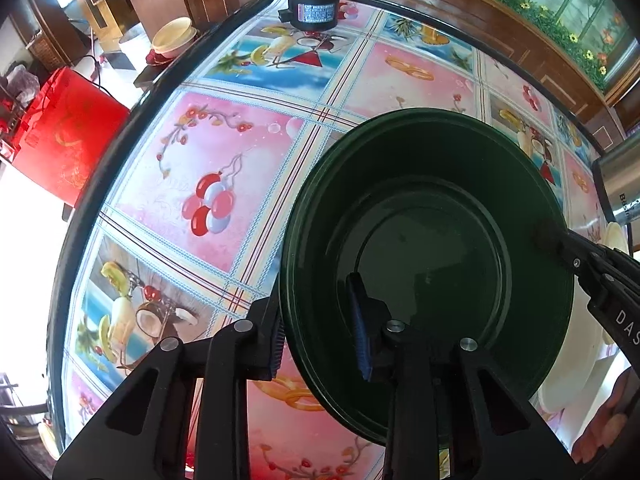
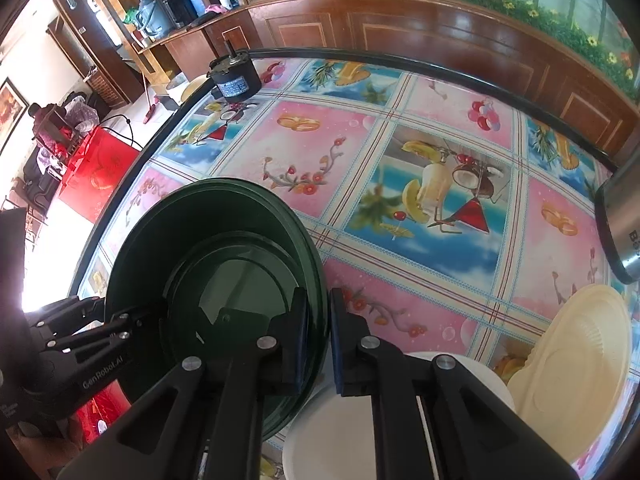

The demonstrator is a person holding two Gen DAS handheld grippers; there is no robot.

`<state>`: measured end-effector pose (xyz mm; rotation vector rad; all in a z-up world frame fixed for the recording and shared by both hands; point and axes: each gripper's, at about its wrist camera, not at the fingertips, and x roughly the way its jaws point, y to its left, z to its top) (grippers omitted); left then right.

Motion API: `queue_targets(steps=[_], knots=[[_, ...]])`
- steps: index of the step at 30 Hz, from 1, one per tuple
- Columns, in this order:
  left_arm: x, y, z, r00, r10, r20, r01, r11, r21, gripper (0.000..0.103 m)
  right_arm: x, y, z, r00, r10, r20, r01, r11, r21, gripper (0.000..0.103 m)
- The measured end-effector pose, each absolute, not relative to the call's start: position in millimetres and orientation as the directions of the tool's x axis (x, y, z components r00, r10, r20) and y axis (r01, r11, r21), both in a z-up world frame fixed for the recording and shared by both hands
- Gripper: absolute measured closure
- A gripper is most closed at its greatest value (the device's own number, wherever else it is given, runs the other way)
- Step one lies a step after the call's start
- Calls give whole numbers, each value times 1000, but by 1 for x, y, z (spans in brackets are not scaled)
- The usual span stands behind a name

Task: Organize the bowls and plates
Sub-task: 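Lift the green basin and carry it over the red plates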

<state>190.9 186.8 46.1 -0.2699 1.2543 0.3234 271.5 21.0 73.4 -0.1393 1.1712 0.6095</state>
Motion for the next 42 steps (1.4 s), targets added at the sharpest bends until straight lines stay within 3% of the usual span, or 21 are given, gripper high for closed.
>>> queue_targets(steps=[42], knots=[[85, 202, 126, 366, 47, -929, -363, 927, -96, 75, 167, 23, 138, 316, 389, -865, -487, 849, 204, 94]])
